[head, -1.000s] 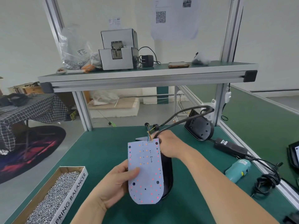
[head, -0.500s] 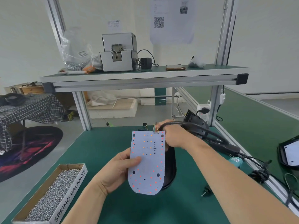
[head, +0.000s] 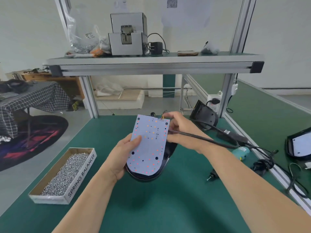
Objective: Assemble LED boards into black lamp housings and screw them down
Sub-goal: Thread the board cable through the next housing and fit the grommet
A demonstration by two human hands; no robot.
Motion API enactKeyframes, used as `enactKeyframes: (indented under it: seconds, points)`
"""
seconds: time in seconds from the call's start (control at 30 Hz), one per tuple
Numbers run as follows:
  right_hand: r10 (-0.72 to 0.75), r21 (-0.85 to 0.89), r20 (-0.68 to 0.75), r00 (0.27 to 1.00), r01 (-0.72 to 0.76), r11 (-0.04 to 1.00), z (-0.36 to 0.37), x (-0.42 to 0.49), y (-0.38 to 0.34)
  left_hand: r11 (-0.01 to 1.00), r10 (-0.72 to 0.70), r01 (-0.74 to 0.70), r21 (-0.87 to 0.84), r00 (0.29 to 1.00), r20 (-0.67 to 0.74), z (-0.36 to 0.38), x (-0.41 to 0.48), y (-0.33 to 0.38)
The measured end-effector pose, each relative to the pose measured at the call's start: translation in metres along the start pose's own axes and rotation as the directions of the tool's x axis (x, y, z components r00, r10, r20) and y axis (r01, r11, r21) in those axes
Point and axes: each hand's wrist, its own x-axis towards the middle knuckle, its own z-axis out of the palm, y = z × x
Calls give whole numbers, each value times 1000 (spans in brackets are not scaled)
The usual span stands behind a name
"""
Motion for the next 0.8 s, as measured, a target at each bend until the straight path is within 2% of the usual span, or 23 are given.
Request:
enactKeyframes:
  seconds: [0.03,0.07,0.13,0.2,0.23,0.27,0.3,0.33,0.37,0.4,0.43,0.47,0.5,0.53,0.57,0.6,0.63,0.67,0.7,0.73,0.77,0.8]
  points:
    - [29,236,13,1000,-31,971,3,-10,2,1000,6,-6,4,1000,-16,-3,-2,-3]
    - [55,469,16,998,-56,881,6,-21,4,1000,11,-11,7,1000,-25,-6,-4,-5]
    - [107,831,21,994,-77,550,14,-39,7,1000,18,-18,11,999,-29,-12,-8,-9]
    - [163,973,-37,986,-2,233,23,-53,6,1000,14,-13,11,999,-31,-17,-11,-13]
    - [249,990,-83,965,51,131,27,-58,6,1000,12,-12,9,1000,-29,-18,-13,-14]
    - [361,992,-123,924,100,81,31,-61,6,1000,12,-11,10,1000,-25,-19,-14,-16]
    - [466,986,-166,869,133,103,35,-62,6,1000,11,-10,15,1000,-21,-19,-15,-17]
    - [528,969,-228,818,136,208,36,-63,7,1000,10,-9,21,1000,-11,-20,-17,-18]
    - [515,913,-314,798,104,395,35,-64,9,1000,7,-7,28,1000,2,-20,-19,-18]
    - [424,769,-396,815,42,638,33,-64,10,999,3,-4,39,1000,21,-19,-20,-18]
    - [266,521,-438,859,2,853,29,-65,7,999,-3,1,49,999,44,-19,-21,-18]
    - [84,225,-398,914,8,974,24,-64,4,999,-11,7,54,998,68,-18,-22,-18]
    - [-60,-38,-295,954,51,998,19,-60,1,998,-18,13,53,995,93,-16,-23,-18]
    - [-120,-187,-192,974,84,979,14,-57,-1,999,-25,20,49,993,113,-15,-24,-18]
    - [-111,-211,-123,986,83,974,10,-53,-4,999,-31,26,42,992,122,-15,-24,-19]
    - [-44,-88,-87,995,37,995,7,-52,-10,999,-34,31,24,992,118,-15,-25,-21]
    - [39,182,-90,995,-22,983,2,-52,-17,999,-37,38,-10,995,97,-17,-26,-23]
    - [136,480,-124,983,-60,875,-2,-52,-22,998,-41,44,-52,997,71,-20,-27,-25]
    - [240,738,-161,957,-45,673,-7,-51,-23,995,-43,48,-88,998,55,-24,-28,-26]
    - [323,875,-203,924,23,484,-13,-50,-24,993,-43,49,-106,998,53,-28,-29,-27]
    - [377,933,-226,898,87,350,-18,-49,-26,993,-45,51,-106,997,62,-30,-31,-28]
    - [423,956,-239,874,135,261,-22,-49,-30,994,-49,56,-96,996,73,-32,-31,-28]
